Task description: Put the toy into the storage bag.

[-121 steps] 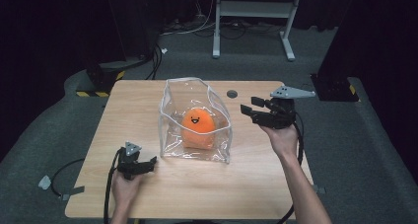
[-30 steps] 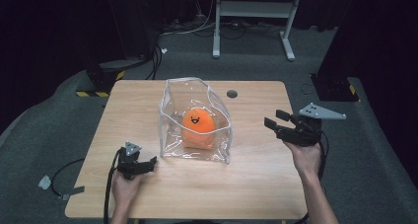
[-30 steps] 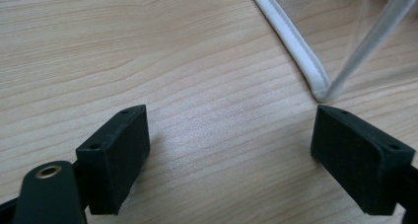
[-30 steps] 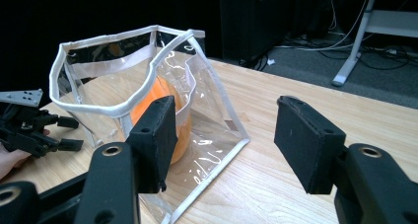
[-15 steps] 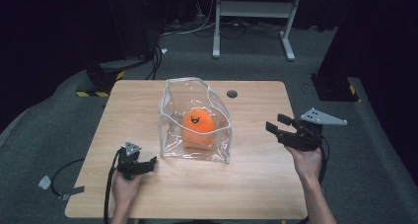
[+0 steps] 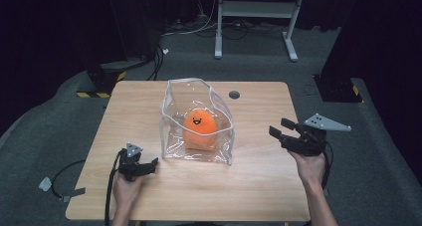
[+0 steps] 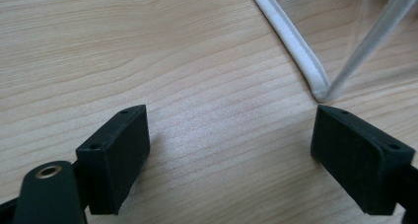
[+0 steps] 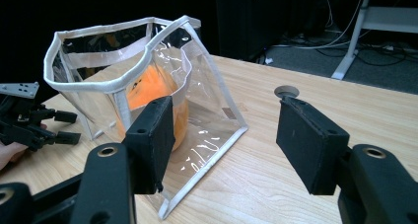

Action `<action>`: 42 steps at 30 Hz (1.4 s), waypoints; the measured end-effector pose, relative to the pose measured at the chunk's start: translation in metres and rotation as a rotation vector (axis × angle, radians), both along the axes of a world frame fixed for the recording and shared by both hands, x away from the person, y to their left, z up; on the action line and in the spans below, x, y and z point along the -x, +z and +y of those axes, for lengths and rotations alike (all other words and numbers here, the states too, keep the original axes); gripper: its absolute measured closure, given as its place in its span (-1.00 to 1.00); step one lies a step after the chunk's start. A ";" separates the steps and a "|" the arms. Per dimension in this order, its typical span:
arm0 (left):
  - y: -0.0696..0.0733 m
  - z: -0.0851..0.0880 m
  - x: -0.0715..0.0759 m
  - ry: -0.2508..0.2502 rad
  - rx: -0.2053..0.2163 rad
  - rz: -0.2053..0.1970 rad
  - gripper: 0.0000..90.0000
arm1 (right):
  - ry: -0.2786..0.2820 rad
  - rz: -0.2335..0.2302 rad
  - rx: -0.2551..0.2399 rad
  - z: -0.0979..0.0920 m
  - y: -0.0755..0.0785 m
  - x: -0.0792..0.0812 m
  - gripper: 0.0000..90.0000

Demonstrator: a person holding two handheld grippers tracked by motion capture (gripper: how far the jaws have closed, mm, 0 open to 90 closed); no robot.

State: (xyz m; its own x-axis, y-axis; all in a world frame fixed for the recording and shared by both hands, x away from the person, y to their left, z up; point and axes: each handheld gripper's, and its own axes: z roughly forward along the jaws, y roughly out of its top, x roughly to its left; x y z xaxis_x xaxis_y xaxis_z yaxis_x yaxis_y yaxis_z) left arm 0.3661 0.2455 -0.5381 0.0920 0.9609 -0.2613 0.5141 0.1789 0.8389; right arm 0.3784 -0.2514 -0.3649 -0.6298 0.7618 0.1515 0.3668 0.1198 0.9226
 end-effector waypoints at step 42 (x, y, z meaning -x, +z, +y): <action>0.000 0.000 0.000 0.000 0.000 0.000 -0.67 | -0.016 0.020 -0.015 0.000 -0.029 0.006 -0.14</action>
State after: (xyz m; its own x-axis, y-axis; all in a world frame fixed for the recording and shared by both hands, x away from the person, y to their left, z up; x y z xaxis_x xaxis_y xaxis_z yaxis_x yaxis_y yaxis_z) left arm 0.3661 0.2456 -0.5381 0.0923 0.9608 -0.2613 0.5146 0.1786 0.8386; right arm 0.3722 -0.2515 -0.3943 -0.6144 0.7694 0.1748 0.3865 0.1003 0.9168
